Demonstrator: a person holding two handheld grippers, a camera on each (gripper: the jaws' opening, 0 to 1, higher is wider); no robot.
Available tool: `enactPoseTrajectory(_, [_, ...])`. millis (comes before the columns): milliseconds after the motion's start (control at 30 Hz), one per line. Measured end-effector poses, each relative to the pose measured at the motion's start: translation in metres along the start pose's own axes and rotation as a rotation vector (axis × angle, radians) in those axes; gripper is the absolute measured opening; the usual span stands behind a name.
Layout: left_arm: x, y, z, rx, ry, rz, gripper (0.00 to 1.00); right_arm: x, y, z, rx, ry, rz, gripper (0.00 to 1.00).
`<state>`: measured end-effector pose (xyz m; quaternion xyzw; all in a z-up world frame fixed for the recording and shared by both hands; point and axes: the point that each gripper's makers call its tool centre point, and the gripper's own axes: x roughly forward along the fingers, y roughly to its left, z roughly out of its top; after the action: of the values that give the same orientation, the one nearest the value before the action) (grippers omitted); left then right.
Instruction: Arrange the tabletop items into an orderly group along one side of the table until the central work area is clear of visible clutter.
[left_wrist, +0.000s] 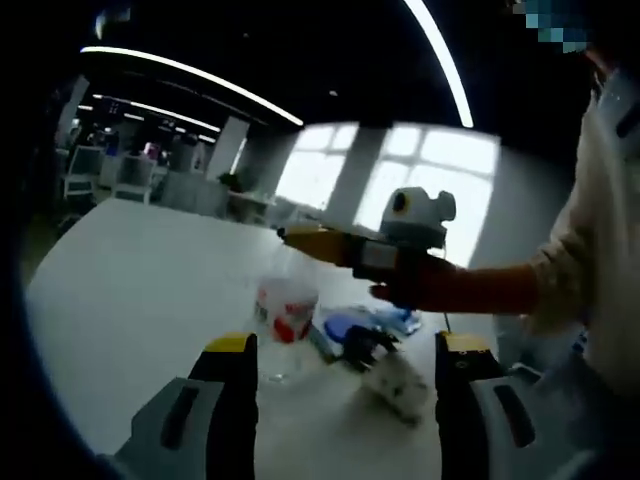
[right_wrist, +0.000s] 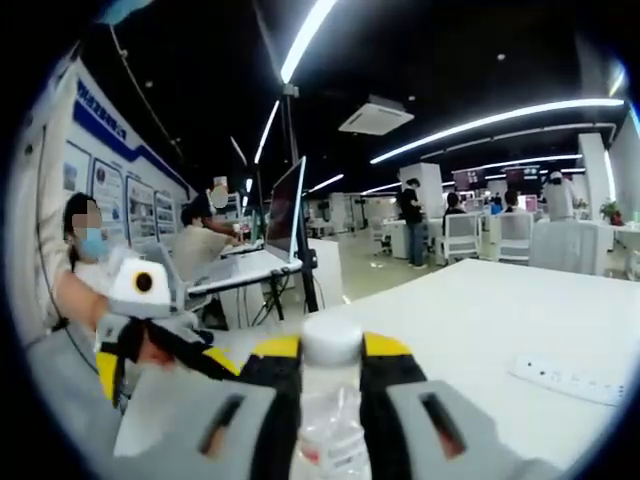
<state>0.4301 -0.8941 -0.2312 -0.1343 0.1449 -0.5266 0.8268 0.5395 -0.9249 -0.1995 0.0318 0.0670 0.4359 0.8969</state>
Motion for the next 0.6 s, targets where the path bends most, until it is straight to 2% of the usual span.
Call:
enactPoseTrajectory(300, [-0.011,-0.026,-0.008,-0.022,0.014,-0.016,0.66,0.000,0.000,-0.002,-0.013,0.001,0.000,0.17])
enactPoseTrajectory(600, [-0.014,-0.035,-0.017,-0.030,0.029,-0.013,0.68,-0.003,0.001,-0.005,-0.029,0.001,0.003,0.17])
